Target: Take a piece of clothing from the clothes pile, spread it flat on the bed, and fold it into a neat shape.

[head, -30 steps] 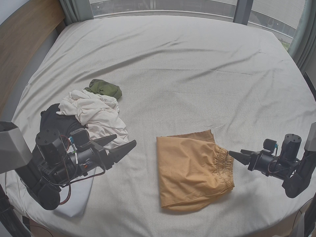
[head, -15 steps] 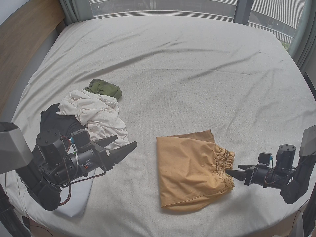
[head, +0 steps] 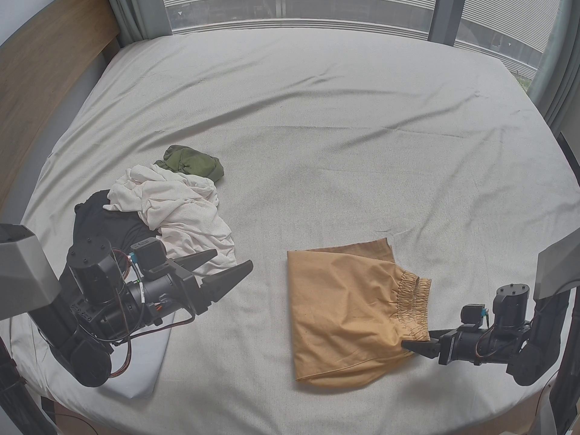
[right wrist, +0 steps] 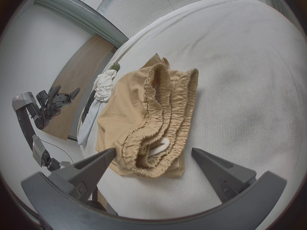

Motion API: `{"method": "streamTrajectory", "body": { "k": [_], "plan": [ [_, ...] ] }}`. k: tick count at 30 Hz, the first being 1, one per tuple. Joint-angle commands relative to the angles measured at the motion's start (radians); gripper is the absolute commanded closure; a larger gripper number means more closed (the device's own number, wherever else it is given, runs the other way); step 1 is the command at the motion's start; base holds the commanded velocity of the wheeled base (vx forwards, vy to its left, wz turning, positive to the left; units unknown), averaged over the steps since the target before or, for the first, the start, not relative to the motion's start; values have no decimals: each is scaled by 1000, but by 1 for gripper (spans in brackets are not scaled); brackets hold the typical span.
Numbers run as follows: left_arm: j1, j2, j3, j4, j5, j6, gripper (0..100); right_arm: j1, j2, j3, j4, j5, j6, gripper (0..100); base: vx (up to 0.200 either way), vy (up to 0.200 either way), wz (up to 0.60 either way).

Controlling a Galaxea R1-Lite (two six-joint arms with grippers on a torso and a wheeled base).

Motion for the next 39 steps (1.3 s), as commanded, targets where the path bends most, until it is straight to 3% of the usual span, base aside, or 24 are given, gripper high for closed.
{"method": "streamTrajectory", "body": {
  "k": [1, 10, 18, 27, 39],
  "plan": [
    [-13, -6, 1, 0, 1, -2, 0, 17, 45, -2, -2, 1, 4, 0, 0, 0, 0],
    [-11, -6, 1, 0, 1, 0, 0, 52, 92, -30, -37, 5, 24, 0, 0, 0, 0],
    [-13, -6, 2, 0, 1, 1, 0, 95, 94, -68, -37, 7, 141, 0, 0, 0, 0],
    [-13, -6, 7, 0, 1, 3, 0, 100, 85, -96, -37, 8, 205, 0, 0, 0, 0],
    [-13, -6, 8, 0, 1, 3, 0, 110, 88, -103, -37, 7, 210, 0, 0, 0, 0]
  ]
}}
